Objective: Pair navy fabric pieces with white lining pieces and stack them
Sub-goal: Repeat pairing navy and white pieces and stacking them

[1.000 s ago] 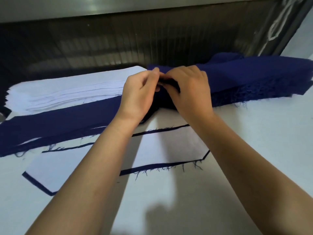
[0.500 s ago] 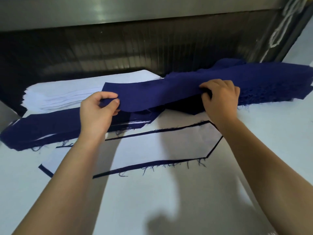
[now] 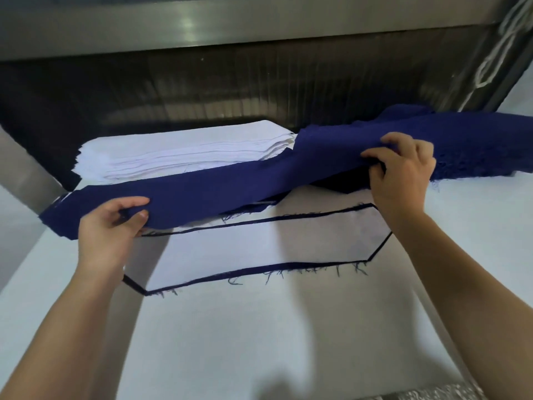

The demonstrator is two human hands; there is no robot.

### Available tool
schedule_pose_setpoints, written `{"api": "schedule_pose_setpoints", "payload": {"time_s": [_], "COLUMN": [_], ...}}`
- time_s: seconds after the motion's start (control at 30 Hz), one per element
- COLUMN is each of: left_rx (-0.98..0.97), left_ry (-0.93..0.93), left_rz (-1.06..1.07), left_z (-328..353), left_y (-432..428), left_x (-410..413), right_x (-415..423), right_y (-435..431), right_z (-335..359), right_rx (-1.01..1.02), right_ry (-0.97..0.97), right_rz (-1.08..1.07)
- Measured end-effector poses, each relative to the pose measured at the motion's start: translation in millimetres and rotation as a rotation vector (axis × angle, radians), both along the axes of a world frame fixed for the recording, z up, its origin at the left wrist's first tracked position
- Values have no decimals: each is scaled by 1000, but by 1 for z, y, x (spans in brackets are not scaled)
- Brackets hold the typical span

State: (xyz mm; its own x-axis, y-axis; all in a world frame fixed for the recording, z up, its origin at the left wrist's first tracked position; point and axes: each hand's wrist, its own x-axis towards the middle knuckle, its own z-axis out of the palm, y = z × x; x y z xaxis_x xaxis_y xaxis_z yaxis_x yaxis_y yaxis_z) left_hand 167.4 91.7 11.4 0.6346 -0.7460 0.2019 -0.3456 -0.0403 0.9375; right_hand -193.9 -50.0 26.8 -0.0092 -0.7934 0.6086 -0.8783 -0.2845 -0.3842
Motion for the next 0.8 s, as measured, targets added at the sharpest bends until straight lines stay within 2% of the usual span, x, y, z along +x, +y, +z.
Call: {"api": "schedule_pose_setpoints", "payload": {"time_s": [0.17, 0.27, 0.37, 0.63, 0.8], "left_rx": [51, 105, 126, 167, 158], "left_ry": [-114, -221, -252, -311, -292], "left_rz": [1, 25, 44, 77, 99], "left_z": [-9, -15, -18, -31, -31], "left_y": [24, 36, 43, 54, 57], "left_x": [9, 14, 18, 15, 14], "right_x": [2, 3, 3, -10, -10], "right_y": [24, 42, 56, 73, 71], "right_z": [-9, -15, -22, -44, -44], "right_rx": [36, 55, 16, 110, 305], "right_ry": [9, -42, -87, -356, -554], "right_rz": [116, 173, 226, 413, 447]}}
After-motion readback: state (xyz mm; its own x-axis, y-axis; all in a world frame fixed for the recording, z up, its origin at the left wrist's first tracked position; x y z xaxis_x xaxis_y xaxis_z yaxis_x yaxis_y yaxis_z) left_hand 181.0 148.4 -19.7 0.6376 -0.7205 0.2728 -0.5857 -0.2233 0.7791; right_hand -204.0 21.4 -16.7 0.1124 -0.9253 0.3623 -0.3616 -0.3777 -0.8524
